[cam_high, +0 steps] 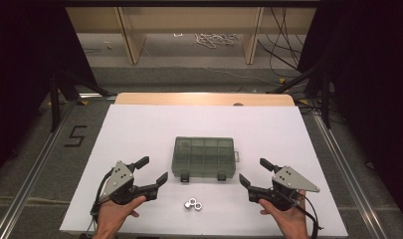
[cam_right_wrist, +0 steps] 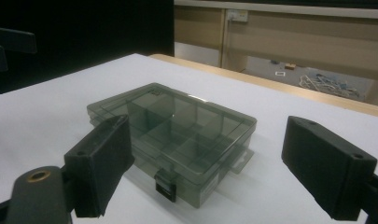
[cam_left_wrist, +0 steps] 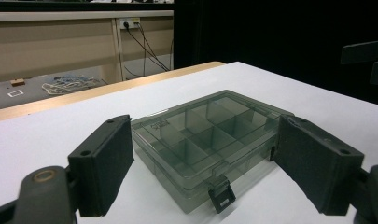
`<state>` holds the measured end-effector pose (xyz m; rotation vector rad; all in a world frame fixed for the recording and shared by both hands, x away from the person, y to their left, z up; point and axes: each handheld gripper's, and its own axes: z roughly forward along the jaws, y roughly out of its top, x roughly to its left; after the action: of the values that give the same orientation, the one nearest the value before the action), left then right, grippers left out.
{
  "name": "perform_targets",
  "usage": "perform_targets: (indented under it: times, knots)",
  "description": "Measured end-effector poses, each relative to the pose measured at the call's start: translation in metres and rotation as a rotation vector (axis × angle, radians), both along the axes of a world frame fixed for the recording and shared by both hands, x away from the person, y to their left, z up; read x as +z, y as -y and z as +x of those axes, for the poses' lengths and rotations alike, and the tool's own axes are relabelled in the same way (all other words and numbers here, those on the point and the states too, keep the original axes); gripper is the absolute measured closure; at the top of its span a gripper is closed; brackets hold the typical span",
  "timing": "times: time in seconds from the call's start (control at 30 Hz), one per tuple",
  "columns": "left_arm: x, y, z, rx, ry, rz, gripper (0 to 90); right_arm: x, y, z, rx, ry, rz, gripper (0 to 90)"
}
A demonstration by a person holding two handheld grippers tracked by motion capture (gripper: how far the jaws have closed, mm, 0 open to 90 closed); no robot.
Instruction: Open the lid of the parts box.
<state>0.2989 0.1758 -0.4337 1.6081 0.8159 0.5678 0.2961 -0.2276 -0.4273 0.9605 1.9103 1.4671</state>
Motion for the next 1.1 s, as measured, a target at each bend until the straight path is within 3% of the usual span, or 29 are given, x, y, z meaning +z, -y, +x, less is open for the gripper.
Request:
perform_targets:
  times: [0.63,0.77,0.83,1.1]
  knots:
    - [-0.002,-0.003,0.003,0.022,-0.010,-0.001,18.9,-0.001,-0.001,0.004,0.029,-0.009,-0.027,15.5]
    - [-0.003,-0.004,0.006,0.028,-0.010,0.003,19.0,-0.003,0.000,0.011,0.050,-0.003,-0.047,15.6]
    - [-0.005,-0.003,0.008,0.035,-0.015,0.002,19.0,-0.003,0.001,0.015,0.035,-0.003,-0.060,15.7]
    - [-0.009,-0.003,0.014,0.034,-0.041,0.018,21.2,-0.007,0.011,0.030,0.043,-0.045,-0.092,19.1]
